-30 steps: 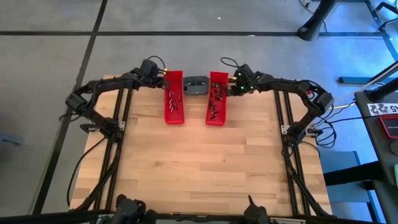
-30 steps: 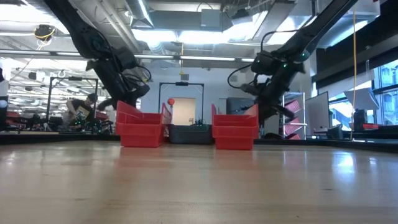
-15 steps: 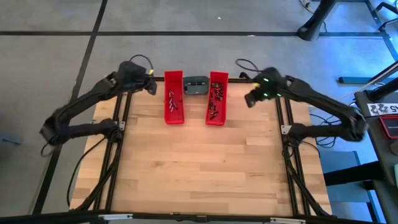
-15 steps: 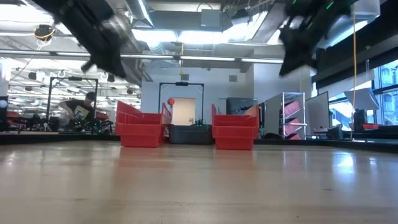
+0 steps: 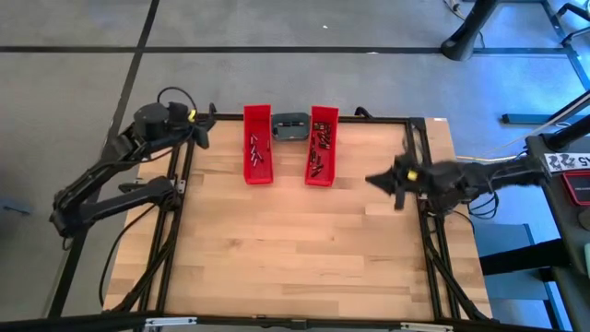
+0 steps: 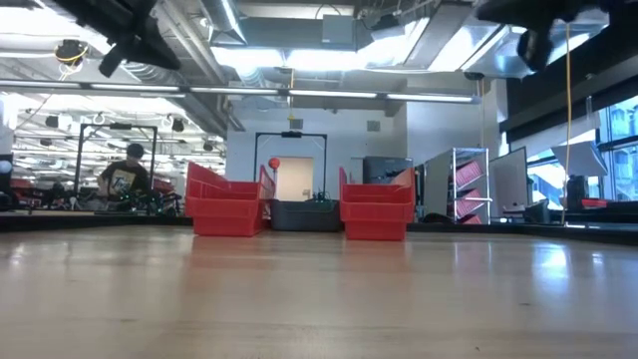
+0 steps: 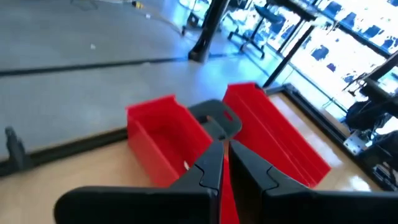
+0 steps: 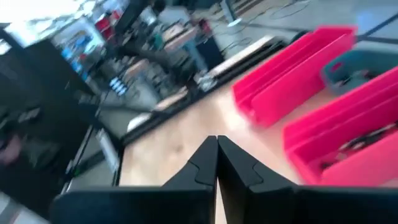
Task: Sort batteries
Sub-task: Return to Home Position
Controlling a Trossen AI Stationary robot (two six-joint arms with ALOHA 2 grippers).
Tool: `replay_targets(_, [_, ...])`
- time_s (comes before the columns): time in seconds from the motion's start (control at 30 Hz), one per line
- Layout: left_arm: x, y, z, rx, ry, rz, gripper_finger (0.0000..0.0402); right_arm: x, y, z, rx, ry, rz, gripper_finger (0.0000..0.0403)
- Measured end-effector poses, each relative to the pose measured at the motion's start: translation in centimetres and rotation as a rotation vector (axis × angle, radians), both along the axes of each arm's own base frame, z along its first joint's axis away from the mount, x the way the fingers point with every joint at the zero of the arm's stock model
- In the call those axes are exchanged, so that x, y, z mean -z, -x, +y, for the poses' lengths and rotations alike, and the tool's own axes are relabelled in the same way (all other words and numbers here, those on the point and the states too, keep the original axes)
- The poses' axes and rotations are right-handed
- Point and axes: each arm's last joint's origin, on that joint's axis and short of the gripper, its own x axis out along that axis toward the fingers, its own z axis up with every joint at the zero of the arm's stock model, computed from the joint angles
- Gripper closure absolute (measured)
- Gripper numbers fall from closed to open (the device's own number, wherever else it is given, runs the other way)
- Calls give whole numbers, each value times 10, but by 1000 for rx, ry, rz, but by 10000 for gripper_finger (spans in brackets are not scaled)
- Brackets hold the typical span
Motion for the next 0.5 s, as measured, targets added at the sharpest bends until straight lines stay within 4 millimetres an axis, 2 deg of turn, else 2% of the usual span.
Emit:
replay_targets(0.1, [4,4,-6,14,36,36,387,16,7,17,-59,24,16,391])
replay_targets(0.2, [8,6,-10,30,54,72,387,29,21,22,-88,47,43,391])
replay_targets(0.4, [9,7,-12,47,49,100,387,35,60,6,-39,-28,-110,400])
replay_targets(0.5, [10,7,-12,48,49,105,387,47,71,0,-55,-69,-188,400])
